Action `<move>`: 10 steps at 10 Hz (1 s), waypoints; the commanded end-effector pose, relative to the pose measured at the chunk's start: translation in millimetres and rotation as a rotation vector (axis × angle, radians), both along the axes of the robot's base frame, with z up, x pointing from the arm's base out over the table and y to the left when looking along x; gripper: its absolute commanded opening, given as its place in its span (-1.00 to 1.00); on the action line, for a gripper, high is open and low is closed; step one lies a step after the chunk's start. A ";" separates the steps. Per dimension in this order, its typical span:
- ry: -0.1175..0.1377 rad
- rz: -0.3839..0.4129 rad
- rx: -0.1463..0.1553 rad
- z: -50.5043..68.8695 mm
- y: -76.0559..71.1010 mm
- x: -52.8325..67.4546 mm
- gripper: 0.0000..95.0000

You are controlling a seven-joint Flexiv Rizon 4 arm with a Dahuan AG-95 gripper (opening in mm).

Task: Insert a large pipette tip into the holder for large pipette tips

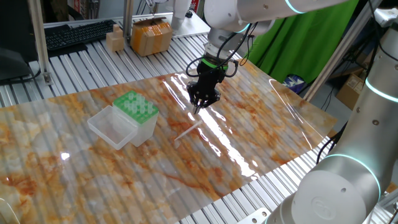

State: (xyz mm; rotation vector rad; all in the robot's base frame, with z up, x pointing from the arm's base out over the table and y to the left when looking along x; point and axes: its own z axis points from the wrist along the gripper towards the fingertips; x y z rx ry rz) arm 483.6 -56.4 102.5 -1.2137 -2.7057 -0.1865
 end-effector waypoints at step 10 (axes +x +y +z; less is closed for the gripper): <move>0.072 -0.104 -0.045 0.0 0.2 -0.2 -1.00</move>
